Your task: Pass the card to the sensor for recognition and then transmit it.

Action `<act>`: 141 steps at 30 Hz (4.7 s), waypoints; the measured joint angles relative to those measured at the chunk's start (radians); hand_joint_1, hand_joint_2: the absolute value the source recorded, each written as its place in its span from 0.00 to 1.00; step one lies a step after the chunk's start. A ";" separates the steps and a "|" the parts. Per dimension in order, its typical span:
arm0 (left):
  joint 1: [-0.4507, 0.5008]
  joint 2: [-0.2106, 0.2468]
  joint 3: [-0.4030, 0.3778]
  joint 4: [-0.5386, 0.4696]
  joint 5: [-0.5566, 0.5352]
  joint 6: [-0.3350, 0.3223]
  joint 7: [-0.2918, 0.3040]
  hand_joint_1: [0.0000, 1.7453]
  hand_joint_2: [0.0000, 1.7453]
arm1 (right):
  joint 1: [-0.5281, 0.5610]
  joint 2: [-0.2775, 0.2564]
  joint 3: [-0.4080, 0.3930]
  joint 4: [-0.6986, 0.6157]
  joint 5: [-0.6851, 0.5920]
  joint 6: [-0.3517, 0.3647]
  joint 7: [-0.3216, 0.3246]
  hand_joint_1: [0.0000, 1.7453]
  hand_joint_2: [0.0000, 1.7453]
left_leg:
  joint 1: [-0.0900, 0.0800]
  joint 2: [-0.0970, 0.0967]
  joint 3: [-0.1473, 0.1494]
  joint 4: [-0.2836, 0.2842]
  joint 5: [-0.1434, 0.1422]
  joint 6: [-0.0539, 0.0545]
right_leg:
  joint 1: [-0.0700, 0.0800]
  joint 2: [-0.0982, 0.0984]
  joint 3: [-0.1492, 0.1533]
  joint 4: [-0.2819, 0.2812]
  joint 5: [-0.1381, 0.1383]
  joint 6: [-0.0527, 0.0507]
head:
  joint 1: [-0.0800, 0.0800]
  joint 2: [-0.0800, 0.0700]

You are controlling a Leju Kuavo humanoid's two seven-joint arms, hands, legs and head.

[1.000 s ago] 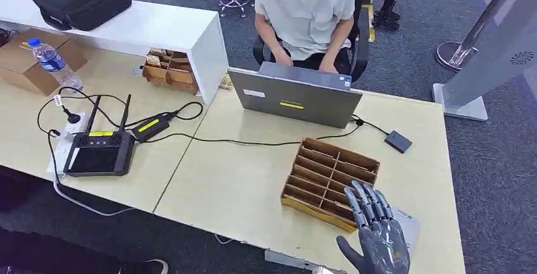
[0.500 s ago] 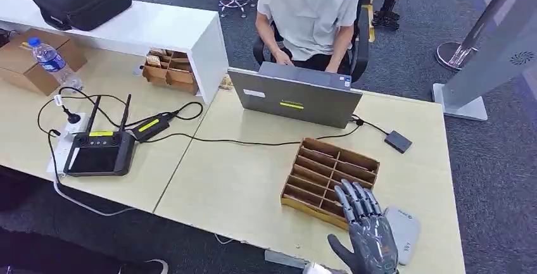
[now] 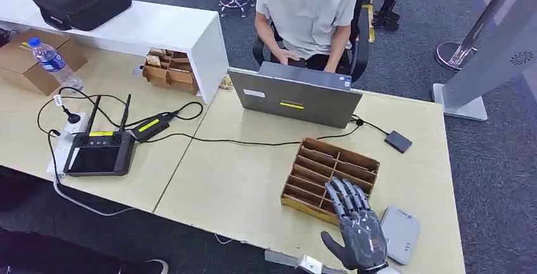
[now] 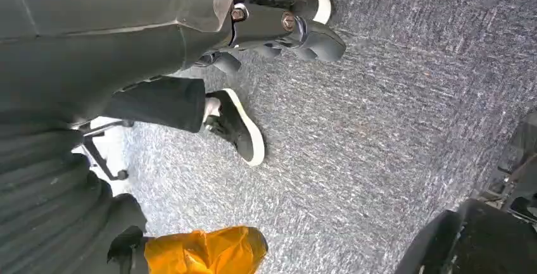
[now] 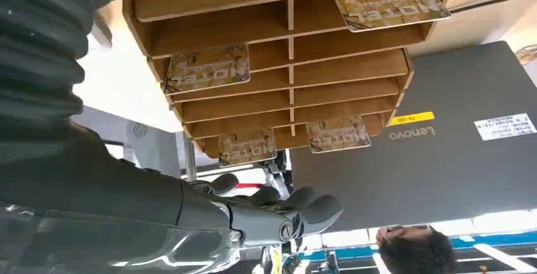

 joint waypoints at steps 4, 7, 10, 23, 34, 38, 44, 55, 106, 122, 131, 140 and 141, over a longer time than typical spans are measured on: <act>-0.001 0.000 0.000 0.000 -0.004 -0.003 0.000 0.00 1.00 | -0.012 0.001 -0.001 0.025 0.008 -0.004 0.014 0.00 1.00 | 0.000 0.000 0.000 0.000 0.000 0.000 | 0.000 0.000 0.000 0.000 0.000 0.000 | 0.000 0.000; -0.001 0.000 0.002 0.000 -0.006 -0.003 0.000 0.00 1.00 | -0.020 0.001 -0.010 0.042 0.029 -0.013 0.031 0.00 1.00 | 0.000 0.000 0.000 0.000 0.000 0.000 | 0.000 0.000 0.000 0.000 0.000 0.000 | 0.000 0.000; -0.001 0.000 0.002 0.000 -0.010 -0.006 -0.001 0.00 1.00 | -0.028 0.001 -0.032 0.061 0.044 -0.024 0.049 0.00 1.00 | 0.000 0.000 0.000 0.000 0.000 0.000 | 0.000 0.000 0.000 0.000 0.000 0.000 | 0.000 0.000; -0.006 -0.010 0.010 0.000 -0.016 -0.006 -0.012 0.00 1.00 | -0.047 0.001 -0.122 0.098 0.083 -0.042 0.069 0.00 1.00 | 0.000 0.000 0.000 0.000 0.000 0.000 | 0.000 0.000 0.000 0.000 0.000 0.000 | 0.000 0.000; -0.017 -0.023 0.016 0.000 -0.017 -0.006 -0.015 0.00 1.00 | -0.047 0.001 -0.135 0.098 0.091 -0.037 0.062 1.00 1.00 | 0.000 0.000 0.000 0.000 0.000 0.000 | 0.000 0.000 0.000 0.000 0.000 0.000 | 0.000 0.000; -0.020 -0.024 0.017 0.000 -0.017 -0.006 -0.019 0.00 1.00 | -0.048 0.001 -0.139 0.095 0.091 -0.035 0.062 1.00 1.00 | 0.000 0.000 0.000 0.000 0.000 0.000 | 0.000 0.000 0.000 0.000 0.000 0.000 | 0.000 0.000; -0.020 -0.026 0.017 0.000 -0.018 -0.005 -0.021 0.00 1.00 | -0.049 0.001 -0.148 0.095 0.091 -0.035 0.062 1.00 1.00 | 0.000 0.000 0.000 0.000 0.000 0.000 | 0.000 0.000 0.000 0.000 0.000 0.000 | 0.000 0.000; -0.021 -0.028 0.017 0.000 -0.018 -0.004 -0.021 0.00 1.00 | -0.049 0.001 -0.151 0.095 0.082 -0.031 0.060 1.00 1.00 | 0.000 0.000 0.000 0.000 0.000 0.000 | 0.000 0.000 0.000 0.000 0.000 0.000 | 0.000 0.000; -0.078 -0.072 0.023 0.000 -0.130 -0.043 0.006 0.00 1.00 | -0.249 0.063 -0.153 -0.119 0.070 -0.087 0.048 1.00 1.00 | 0.000 0.001 0.000 0.000 0.002 -0.001 | 0.000 0.001 0.000 0.001 0.002 0.000 | 0.000 0.000; -0.104 -0.089 -0.035 0.000 -0.187 -0.083 -0.013 0.00 1.00 | -0.632 0.126 -0.131 0.134 0.241 0.026 0.208 1.00 1.00 | 0.000 0.000 0.000 0.000 0.004 -0.002 | 0.000 0.001 -0.001 0.002 0.003 -0.001 | 0.000 0.000; -0.112 -0.106 -0.054 0.000 -0.217 -0.075 0.047 0.00 1.00 | -0.750 0.137 -0.143 0.325 0.295 0.025 0.272 1.00 1.00 | 0.000 0.000 0.000 0.001 0.004 -0.002 | 0.000 0.000 -0.001 0.002 0.003 -0.001 | 0.000 0.000; -0.113 -0.124 -0.067 0.000 -0.214 -0.121 0.059 0.00 1.00 | -0.777 0.144 -0.165 0.431 0.304 0.000 0.262 0.00 1.00 | 0.000 0.000 0.000 0.001 0.004 -0.002 | 0.000 0.001 -0.002 0.002 0.003 -0.001 | 0.000 0.000; -0.112 -0.125 -0.067 0.000 -0.213 -0.121 0.059 0.00 1.00 | -0.777 0.145 -0.169 0.438 0.305 -0.001 0.262 0.00 1.00 | 0.000 0.000 0.000 0.001 0.004 -0.002 | 0.000 0.000 -0.002 0.002 0.003 -0.001 | 0.000 0.000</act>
